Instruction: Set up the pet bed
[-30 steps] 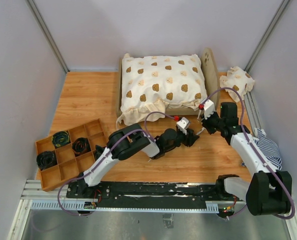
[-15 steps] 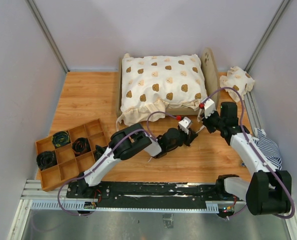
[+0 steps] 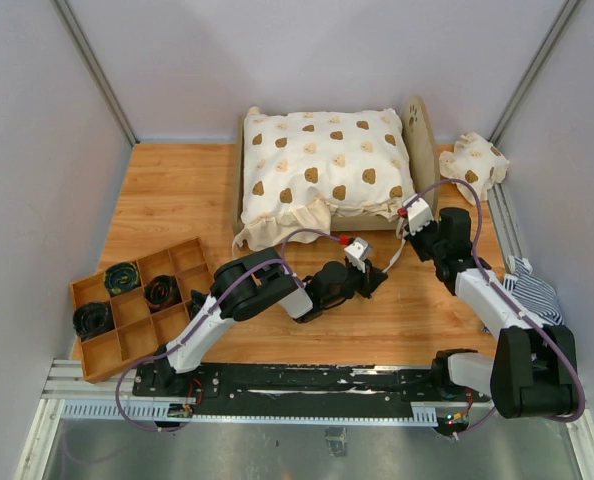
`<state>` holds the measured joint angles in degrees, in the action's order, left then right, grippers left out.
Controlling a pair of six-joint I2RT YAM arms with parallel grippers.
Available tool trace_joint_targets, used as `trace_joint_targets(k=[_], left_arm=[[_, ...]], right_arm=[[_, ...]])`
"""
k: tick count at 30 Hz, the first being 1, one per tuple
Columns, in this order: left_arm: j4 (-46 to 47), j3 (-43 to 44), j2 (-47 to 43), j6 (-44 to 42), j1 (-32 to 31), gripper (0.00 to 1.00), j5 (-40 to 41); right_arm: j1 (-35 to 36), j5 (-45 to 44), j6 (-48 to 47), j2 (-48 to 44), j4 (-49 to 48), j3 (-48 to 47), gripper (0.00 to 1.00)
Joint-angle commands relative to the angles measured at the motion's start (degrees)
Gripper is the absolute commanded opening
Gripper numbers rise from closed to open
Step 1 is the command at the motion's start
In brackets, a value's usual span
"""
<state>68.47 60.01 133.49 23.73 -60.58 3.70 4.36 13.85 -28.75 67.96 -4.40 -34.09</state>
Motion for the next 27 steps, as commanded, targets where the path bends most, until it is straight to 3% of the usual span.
trace_joint_targets(k=[1, 18, 27], left_arm=[[2.33, -1.15, -1.54, 0.98, -0.57, 0.0, -0.71], [4.3, -2.79, -1.1, 3.85, -0.56, 0.0, -1.5], [5.24, -3.64, -0.54, 4.63, -0.59, 0.0, -0.97]], right_arm=[[-0.93, -4.11, -0.34, -0.24, -6.27, 1.73, 0.0], [-0.45, 5.25, -11.97, 5.76, -30.41, 8.6, 0.0], [2.35, 6.09, -14.59, 5.69, -33.97, 10.11, 0.0]])
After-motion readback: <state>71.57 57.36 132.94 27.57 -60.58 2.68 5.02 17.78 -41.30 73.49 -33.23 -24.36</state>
